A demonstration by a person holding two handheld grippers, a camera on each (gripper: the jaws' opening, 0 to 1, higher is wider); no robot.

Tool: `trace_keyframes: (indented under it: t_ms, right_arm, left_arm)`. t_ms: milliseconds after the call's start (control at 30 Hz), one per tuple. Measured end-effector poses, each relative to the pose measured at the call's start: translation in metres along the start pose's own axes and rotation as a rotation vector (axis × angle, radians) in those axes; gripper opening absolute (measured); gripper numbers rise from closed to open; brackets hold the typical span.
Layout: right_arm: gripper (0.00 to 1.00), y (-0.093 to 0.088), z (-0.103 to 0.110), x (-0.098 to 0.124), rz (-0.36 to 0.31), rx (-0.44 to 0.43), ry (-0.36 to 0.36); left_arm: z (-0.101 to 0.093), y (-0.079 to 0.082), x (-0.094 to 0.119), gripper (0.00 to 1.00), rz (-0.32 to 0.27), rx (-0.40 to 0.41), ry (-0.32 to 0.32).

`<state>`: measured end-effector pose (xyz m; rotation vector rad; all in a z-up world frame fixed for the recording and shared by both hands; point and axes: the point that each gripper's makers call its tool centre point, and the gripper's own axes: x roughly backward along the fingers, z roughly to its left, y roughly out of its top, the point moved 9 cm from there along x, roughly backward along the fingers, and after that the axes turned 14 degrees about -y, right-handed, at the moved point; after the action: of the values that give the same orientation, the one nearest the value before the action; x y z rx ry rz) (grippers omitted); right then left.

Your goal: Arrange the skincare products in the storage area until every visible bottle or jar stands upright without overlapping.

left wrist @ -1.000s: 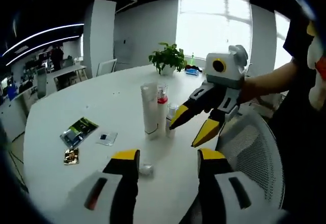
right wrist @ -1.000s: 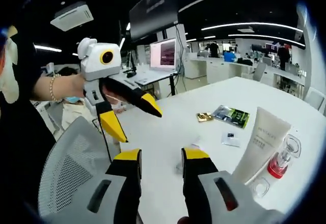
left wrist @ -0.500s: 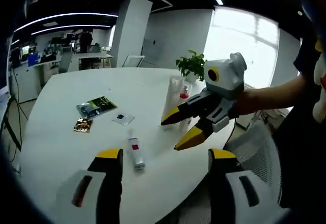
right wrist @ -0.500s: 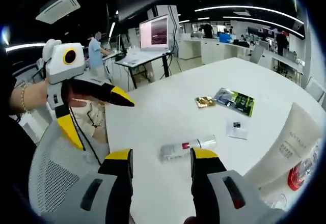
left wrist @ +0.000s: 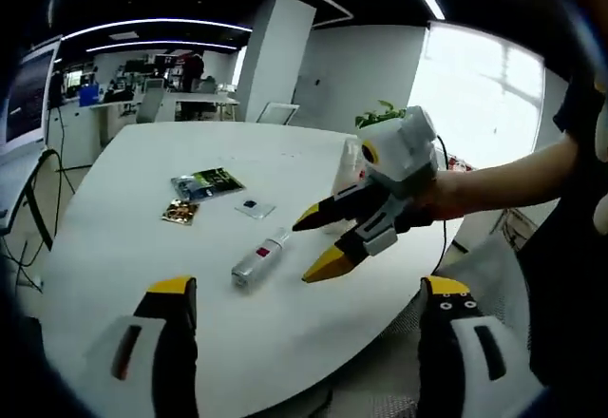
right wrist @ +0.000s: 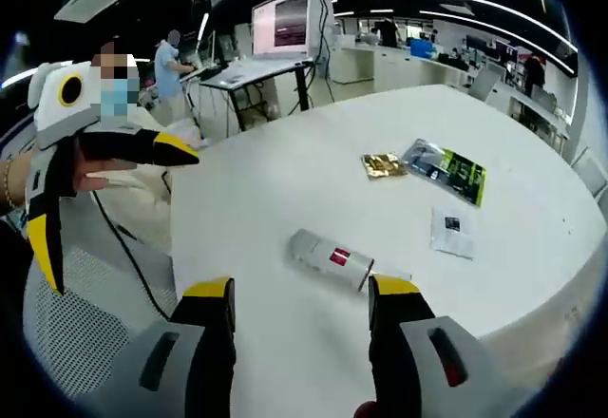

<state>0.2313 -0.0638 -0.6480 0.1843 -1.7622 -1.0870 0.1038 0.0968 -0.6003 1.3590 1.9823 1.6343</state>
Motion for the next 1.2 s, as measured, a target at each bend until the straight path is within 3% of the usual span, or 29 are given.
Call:
trace_keyframes:
  t_ms: [167, 667, 933, 1033, 1200]
  right_arm:
    - [0.58, -0.001, -0.002, 0.001, 0.004, -0.001, -0.002]
    - [0.65, -0.024, -0.009, 0.024, -0.017, 0.006, 0.003]
    - [0.65, -0.042, -0.014, 0.042, -0.007, -0.005, -0.012]
    - [0.66, -0.048, -0.014, 0.048, -0.013, -0.021, 0.016]
    - [0.67, -0.059, -0.016, 0.062, -0.026, -0.022, 0.02]
  left_arm:
    - [0.013, -0.004, -0.006, 0.99, 0.094, -0.057, -0.005]
    - [0.05, 0.014, -0.045, 0.99, 0.226, -0.197, -0.102]
    - [0.07, 0.02, -0.072, 0.93, 0.314, -0.247, -0.149]
    - [0.078, 0.02, -0.087, 0.92, 0.355, -0.266, -0.163]
    - [0.081, 0.023, -0.104, 0.89, 0.383, -0.267, -0.177]
